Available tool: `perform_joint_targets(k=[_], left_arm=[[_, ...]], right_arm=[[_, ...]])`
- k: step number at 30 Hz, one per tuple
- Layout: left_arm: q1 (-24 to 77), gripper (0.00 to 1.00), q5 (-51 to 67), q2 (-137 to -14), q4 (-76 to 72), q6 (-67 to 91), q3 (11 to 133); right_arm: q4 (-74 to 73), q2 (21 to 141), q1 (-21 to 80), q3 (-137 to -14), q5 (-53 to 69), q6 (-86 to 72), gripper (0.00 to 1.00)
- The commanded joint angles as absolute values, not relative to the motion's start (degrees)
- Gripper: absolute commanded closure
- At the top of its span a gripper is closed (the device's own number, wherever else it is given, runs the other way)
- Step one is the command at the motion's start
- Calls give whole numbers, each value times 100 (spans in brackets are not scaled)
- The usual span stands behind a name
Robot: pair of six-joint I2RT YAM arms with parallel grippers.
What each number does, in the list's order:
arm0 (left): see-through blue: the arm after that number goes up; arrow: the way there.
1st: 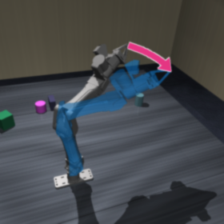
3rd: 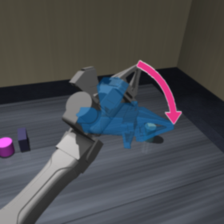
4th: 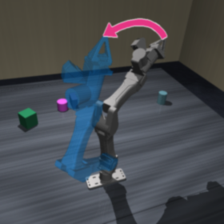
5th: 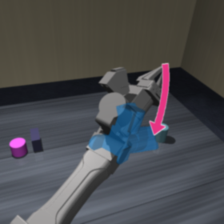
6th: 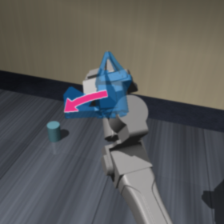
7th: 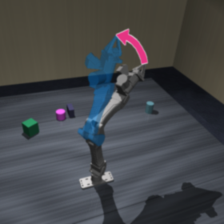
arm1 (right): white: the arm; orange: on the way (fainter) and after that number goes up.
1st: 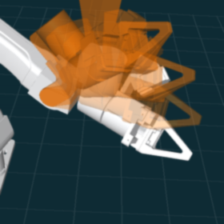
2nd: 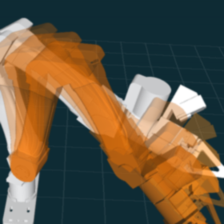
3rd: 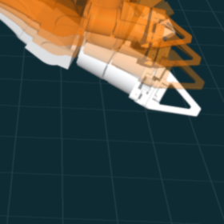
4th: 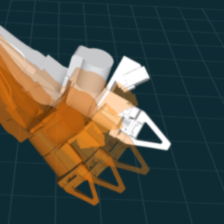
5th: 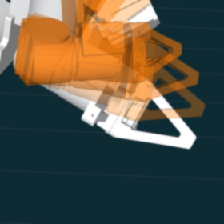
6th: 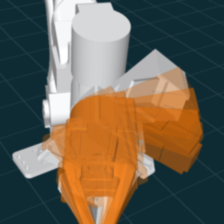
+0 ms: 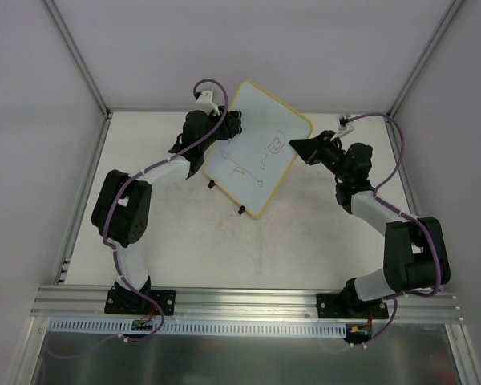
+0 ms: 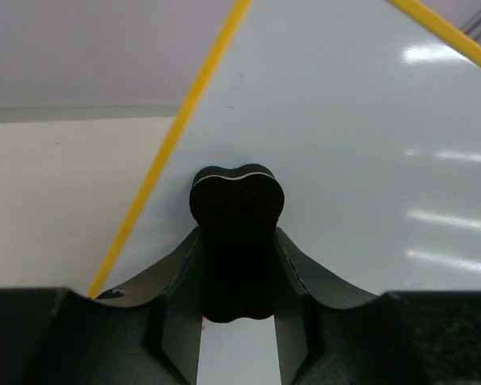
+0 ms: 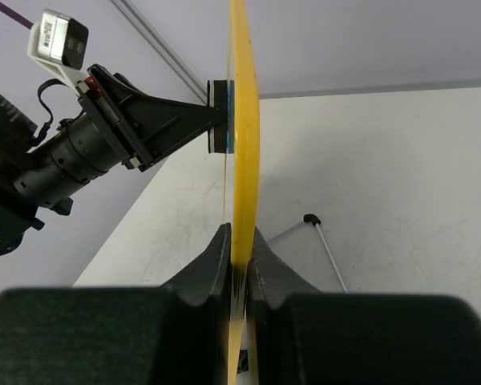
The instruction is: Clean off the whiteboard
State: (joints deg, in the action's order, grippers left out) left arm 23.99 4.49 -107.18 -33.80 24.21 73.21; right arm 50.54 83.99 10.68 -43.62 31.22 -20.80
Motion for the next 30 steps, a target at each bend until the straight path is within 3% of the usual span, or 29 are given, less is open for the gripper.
perform_joint_targets(k=[1,16,30], left_arm=[[3040,100,756,-10767,-3410,2013,7524],[3595,100,475,-10468,-3393,1767,7383],[2321,100,457,-10801,-2603,2794,7848]], right_arm=[[5247,8288,1195,-4491,3507,-1398,100],[5256,8288,1187,-4500,3524,-1406,100],[5282,8279,1187,-4456,3577,-1371,100]])
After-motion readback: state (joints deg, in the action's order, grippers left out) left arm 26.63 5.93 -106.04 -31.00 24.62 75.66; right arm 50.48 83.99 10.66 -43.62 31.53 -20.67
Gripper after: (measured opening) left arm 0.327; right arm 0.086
